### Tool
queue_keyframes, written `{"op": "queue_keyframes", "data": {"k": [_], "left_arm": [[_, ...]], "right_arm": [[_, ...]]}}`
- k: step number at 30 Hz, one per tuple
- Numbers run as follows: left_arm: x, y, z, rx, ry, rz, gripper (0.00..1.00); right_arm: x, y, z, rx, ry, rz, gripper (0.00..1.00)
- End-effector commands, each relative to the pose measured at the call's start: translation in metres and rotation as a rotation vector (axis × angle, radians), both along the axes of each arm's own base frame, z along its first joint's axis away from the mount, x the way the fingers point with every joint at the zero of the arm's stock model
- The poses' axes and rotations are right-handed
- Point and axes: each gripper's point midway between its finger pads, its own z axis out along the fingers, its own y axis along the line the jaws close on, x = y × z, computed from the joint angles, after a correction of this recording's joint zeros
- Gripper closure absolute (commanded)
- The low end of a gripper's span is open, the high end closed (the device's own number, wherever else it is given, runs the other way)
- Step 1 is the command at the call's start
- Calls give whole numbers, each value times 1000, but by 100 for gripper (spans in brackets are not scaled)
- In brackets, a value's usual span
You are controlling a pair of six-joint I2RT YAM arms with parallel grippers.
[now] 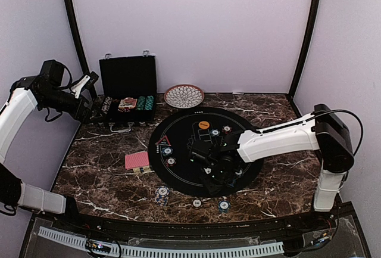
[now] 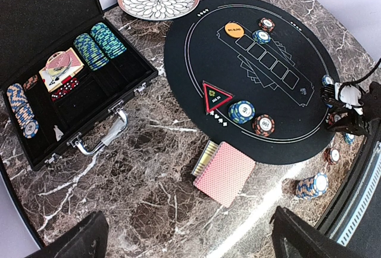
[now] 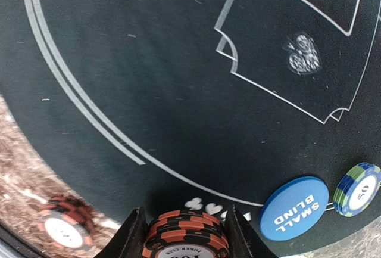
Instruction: Distribute texas hold em gaming equipment
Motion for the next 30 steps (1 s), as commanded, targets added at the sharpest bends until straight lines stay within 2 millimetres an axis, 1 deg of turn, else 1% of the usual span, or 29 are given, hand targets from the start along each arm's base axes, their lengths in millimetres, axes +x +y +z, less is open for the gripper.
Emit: {"op": "queue_keyframes", "data": {"k": [1, 7, 11, 14, 17, 19, 20, 22, 24, 27, 30], "left_arm": [[-9, -3, 3, -1, -5, -20, 1], [-8, -3, 4, -6, -6, -21, 1], [-8, -3, 5, -5, -8, -18, 1], [-9, -3, 5, -1, -11, -18, 1], [-9, -3, 5, -1, -12, -18, 1], [-8, -3, 4, -4, -10, -21, 1], [-9, -4, 5, -7, -9, -21, 1], [-8, -4, 5, -11, -8, -22, 1], [-8, -4, 5, -10, -9, -21, 1], [-9, -4, 7, -8, -13, -22, 1], [-8, -4, 7, -5, -17, -23, 1]], "right_arm": [[8, -3, -8, 8, -14, -31, 71], [15, -2, -12, 4, -29, -41, 66], [15, -4, -19, -12, -24, -48, 63], [15, -7, -21, -24, -22, -55, 54], [18, -8, -14, -26, -42, -55, 38], [23, -5, -2, -17, -66, -56, 31], [25, -3, 4, -11, -77, -57, 29], [30, 3, 18, 9, -97, -61, 29], [32, 13, 35, 48, -113, -59, 29], [28, 36, 62, 119, -136, -31, 27], [18, 61, 80, 163, -140, 19, 24]]}}
